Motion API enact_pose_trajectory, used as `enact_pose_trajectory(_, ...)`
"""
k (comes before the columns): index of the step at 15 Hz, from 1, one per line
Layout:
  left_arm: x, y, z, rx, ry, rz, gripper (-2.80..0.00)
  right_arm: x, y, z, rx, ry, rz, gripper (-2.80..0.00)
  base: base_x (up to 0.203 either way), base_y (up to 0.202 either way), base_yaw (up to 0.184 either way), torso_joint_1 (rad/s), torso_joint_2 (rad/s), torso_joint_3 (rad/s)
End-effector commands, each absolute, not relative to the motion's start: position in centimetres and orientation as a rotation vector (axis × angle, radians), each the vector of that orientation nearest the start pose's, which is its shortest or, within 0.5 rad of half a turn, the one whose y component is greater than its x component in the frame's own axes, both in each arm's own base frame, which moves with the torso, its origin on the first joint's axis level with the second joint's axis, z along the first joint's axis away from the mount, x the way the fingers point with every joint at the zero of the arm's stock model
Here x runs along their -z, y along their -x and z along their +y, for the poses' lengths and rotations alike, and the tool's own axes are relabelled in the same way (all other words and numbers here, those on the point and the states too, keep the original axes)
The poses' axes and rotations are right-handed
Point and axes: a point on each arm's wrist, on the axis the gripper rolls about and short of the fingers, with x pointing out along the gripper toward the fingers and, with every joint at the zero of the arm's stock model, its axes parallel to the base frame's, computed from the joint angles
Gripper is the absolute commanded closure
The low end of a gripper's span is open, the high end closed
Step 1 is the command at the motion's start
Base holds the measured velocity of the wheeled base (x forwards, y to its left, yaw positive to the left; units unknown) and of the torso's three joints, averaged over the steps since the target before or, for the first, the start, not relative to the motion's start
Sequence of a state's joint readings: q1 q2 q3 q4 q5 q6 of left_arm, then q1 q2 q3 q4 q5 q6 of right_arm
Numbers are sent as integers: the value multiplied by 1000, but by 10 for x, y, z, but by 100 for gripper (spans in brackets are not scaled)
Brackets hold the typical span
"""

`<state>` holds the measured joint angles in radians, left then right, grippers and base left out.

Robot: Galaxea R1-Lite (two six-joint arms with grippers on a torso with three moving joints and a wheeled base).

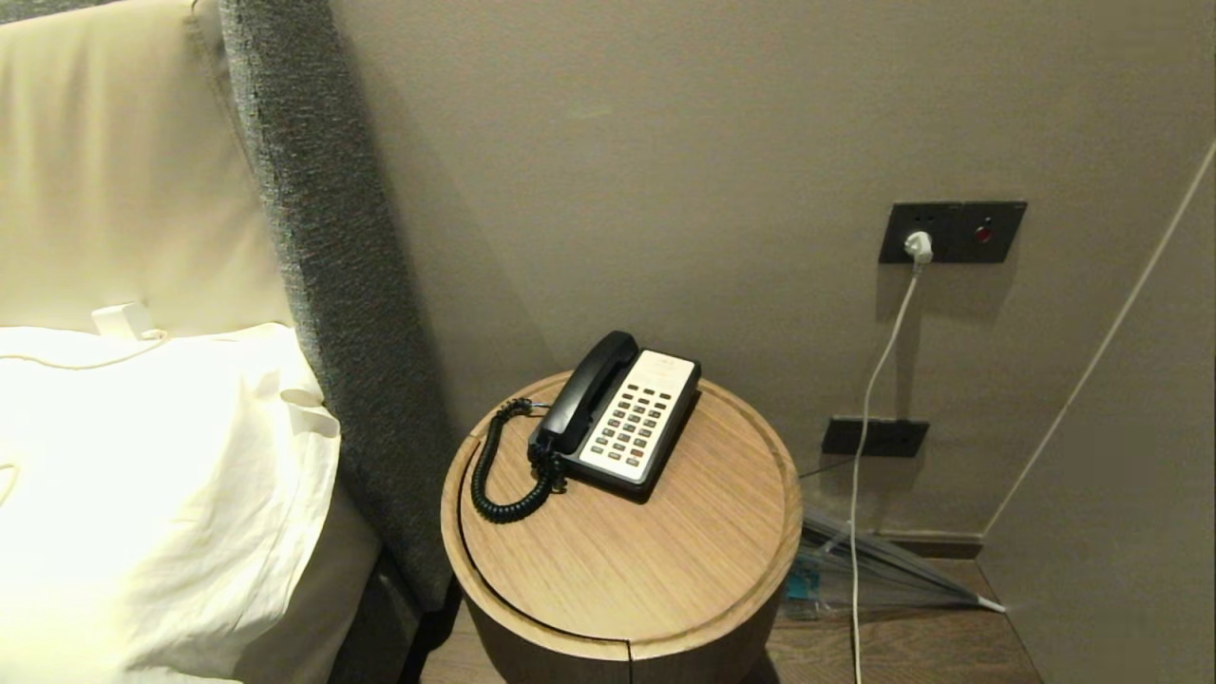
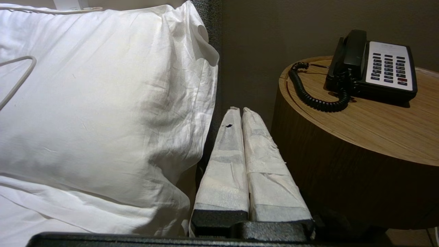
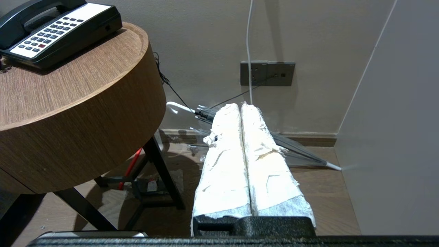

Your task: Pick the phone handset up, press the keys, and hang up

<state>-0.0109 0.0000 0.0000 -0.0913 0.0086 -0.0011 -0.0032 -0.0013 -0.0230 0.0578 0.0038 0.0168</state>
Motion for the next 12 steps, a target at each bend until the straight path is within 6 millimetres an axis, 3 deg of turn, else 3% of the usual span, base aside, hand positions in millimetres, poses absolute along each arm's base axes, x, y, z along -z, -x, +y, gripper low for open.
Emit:
enact_pose_trajectory(1, -74, 20, 0, 2, 2, -52, 0, -76, 25, 0, -1, -14, 35, 0, 0, 0, 0, 0, 0, 0)
enact_pose_trajectory(12, -74, 20, 0, 2, 2, -52, 0, -76, 25, 0, -1, -19, 34, 0, 0, 0, 0, 0, 0, 0)
